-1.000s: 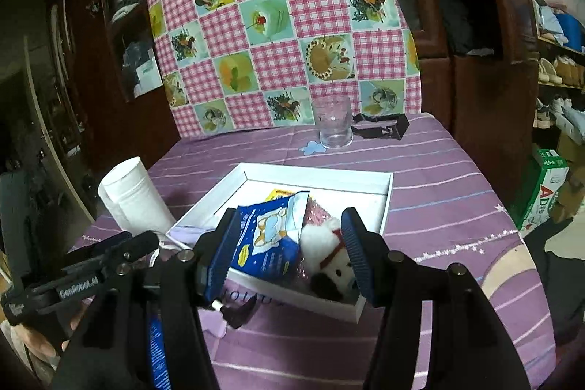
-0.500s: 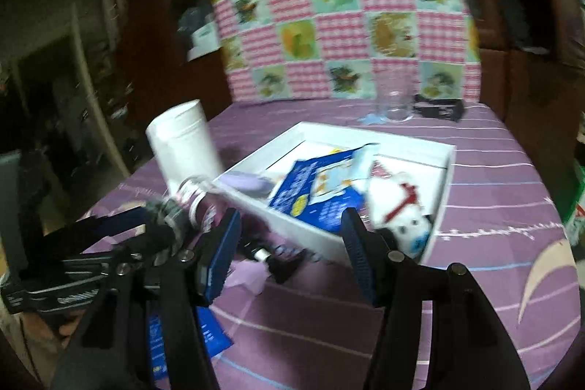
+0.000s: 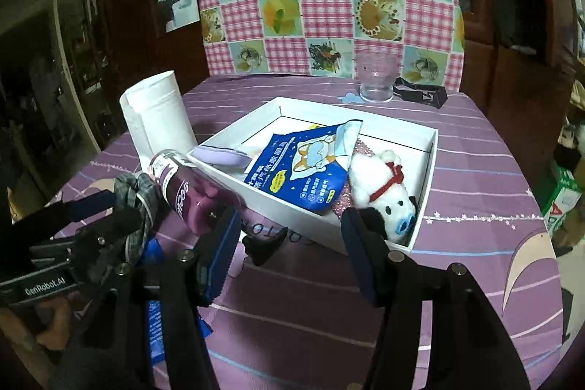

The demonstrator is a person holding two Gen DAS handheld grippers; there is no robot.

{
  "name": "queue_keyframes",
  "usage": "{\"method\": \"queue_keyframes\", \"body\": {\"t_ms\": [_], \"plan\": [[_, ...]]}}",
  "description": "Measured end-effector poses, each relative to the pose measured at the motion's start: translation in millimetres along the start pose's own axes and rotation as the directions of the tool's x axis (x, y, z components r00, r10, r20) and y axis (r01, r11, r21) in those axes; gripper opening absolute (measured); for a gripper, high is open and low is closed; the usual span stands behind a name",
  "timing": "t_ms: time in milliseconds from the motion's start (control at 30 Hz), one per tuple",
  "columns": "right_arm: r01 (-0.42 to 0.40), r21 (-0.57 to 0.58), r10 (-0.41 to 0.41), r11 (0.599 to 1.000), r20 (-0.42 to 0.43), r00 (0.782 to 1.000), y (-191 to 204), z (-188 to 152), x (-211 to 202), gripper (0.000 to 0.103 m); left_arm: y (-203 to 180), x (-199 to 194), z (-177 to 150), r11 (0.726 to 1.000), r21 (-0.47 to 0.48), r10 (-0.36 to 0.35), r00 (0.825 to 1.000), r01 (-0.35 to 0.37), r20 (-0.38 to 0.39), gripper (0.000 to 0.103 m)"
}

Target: Organize soft objects

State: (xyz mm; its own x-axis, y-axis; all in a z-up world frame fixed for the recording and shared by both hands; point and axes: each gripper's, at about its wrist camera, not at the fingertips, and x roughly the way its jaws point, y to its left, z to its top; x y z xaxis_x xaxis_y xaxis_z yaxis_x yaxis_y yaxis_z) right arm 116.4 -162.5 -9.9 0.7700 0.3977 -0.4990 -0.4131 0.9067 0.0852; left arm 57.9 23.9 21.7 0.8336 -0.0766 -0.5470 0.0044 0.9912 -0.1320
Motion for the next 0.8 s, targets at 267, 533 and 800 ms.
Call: {"method": "queue_keyframes", "body": {"t_ms": [267,533,800], "plan": [[-0.056,0.028,0.056,0.998,0.011,0.998,0,3,-6,0.058,5,3,1,0.999,-0.022,0.035,0.999,-0.035,-0.016,0.073],[-0.034,0.039,0.034,0.999,0.01,0.999,3,1,-4,0.058,8,-8,4,0.999,-0.034,0.009,1.0,-0.009,0.013,0.073],[-0.125,0.085,0.122,0.989,0.043,0.992,-2,3,-12,0.058,21,-17,10,0.998,-0.055,0.02,0.999,-0.019,0.026,0.073]]}}
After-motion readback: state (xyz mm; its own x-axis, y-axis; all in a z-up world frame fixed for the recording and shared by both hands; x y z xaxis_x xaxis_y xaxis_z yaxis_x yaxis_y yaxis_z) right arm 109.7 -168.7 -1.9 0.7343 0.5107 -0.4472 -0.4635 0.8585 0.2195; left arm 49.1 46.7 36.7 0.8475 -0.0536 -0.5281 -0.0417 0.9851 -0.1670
